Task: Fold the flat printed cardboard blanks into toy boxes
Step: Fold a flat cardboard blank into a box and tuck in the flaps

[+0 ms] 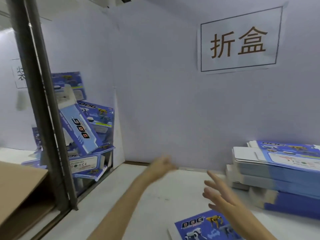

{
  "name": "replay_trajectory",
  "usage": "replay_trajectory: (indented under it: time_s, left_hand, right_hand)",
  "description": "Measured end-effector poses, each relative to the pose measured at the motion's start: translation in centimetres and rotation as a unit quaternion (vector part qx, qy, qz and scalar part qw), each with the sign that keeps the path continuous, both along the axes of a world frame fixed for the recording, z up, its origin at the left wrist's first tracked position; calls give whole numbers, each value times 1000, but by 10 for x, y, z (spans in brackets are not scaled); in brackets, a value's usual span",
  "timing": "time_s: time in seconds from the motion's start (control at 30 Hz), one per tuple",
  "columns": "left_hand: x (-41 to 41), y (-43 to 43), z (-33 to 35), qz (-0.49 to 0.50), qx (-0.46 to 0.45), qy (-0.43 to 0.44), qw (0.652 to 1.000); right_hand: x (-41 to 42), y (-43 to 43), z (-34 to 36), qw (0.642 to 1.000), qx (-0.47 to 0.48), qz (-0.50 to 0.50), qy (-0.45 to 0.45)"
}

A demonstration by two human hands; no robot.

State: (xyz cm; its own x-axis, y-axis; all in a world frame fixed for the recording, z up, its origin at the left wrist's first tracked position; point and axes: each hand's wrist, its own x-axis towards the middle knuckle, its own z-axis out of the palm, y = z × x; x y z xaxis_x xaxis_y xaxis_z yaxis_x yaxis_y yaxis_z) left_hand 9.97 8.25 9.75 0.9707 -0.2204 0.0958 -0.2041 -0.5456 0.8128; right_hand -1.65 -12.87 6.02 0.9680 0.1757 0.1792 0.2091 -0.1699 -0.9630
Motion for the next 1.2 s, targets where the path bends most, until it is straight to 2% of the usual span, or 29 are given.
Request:
replay_trajectory:
  time_s: [0.03, 0.07, 0.13, 0.17, 0.27, 0.37, 0.43, 0.6, 0.7, 0.83, 0.9, 0.97, 1.07, 1.13, 1.2]
  left_hand:
    - [-8, -13, -34, -48, 127, 82, 987]
    - [-16, -25, -62, -83, 236, 145, 957]
    - [-30, -48, -92, -107, 360, 180, 909]
    - [-33, -56, -97, -102, 388, 170, 900]
    - [-37, -68, -95, -93, 376, 140, 911]
    - [-36, -71, -94, -101, 284, 199, 932]
    - [-34, -72, -99, -81, 260, 222, 936]
    - [-33, -74, -104, -28, 350, 189, 917]
    - [-32, -74, -105, -21, 348, 191, 918]
    - [-31, -64, -95, -39, 261, 223, 938]
    - [-30, -52, -80, -82, 193, 217, 953]
    - [-32, -35, -60, -115, 98, 186, 971]
    - [-40, -18, -36, -94, -61, 148, 983]
    - [-45, -16, -25, -84, -162, 111, 977]
    - [-50, -16, -17, -67, -247, 65, 965]
  right_hand:
    - [0, -2, -1, 1000, -24, -2, 7]
    - [1, -3, -2, 999, -52, -5, 12]
    - [2, -8, -5, 993, -113, -13, 22]
    - [4, -11, -7, 990, -140, -19, 28]
    - [8, -19, -9, 981, -185, -39, 38]
    - [10, -28, -8, 977, -204, -50, 35]
    - [11, -32, -7, 975, -214, -59, 31]
    - [15, -40, -14, 964, -250, -75, 52]
    - [17, -40, -21, 956, -278, -69, 57]
    - [19, -36, -23, 957, -277, -59, 61]
    - [17, -36, -21, 958, -275, -75, 24]
    - [15, -39, -15, 953, -267, -132, -55]
    - [12, -42, -3, 929, -221, -262, -140]
    - [10, -43, 3, 915, -192, -333, -125]
    - [8, -41, 5, 912, -171, -361, -87]
